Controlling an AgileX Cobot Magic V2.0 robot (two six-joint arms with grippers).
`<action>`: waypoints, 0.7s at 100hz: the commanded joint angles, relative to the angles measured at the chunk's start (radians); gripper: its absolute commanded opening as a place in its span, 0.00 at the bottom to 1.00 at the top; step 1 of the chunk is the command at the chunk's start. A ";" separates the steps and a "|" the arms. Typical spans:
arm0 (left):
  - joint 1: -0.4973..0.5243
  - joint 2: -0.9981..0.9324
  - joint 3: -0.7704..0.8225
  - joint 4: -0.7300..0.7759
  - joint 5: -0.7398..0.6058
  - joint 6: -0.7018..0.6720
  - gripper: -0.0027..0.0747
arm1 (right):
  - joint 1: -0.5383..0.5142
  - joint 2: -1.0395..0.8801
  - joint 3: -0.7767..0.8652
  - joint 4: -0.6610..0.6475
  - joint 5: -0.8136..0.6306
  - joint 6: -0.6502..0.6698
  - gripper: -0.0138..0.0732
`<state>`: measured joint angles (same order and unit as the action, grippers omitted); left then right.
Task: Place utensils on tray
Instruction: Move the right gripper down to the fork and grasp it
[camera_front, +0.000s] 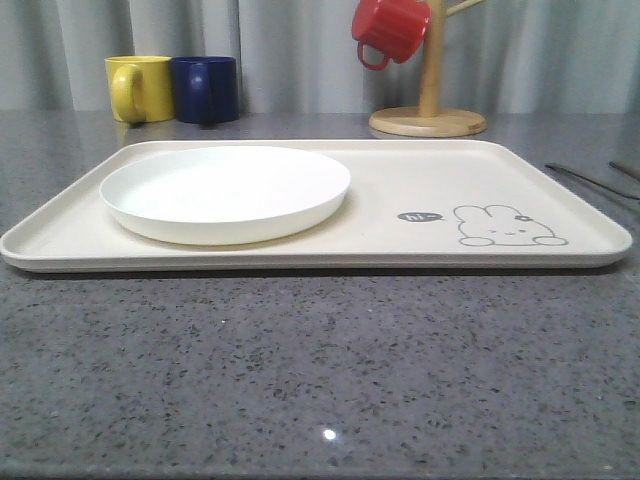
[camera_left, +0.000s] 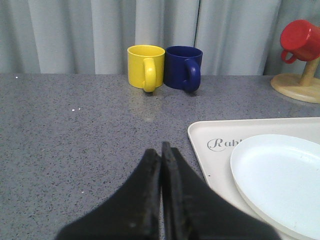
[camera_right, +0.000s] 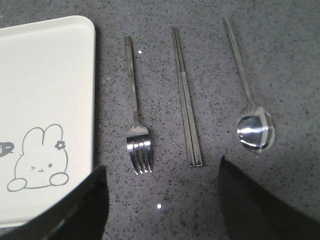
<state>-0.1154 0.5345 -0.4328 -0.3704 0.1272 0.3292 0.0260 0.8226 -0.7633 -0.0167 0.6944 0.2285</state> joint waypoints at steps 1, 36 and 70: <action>0.001 0.001 -0.026 -0.011 -0.082 0.000 0.01 | -0.001 0.026 -0.066 0.007 -0.043 -0.025 0.72; 0.001 0.001 -0.026 -0.011 -0.082 0.000 0.01 | 0.000 0.330 -0.262 0.051 0.031 -0.085 0.72; 0.001 0.001 -0.026 -0.011 -0.082 0.000 0.01 | 0.046 0.536 -0.362 0.044 0.026 -0.119 0.72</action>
<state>-0.1154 0.5345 -0.4328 -0.3704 0.1272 0.3292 0.0648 1.3495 -1.0732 0.0310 0.7706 0.1234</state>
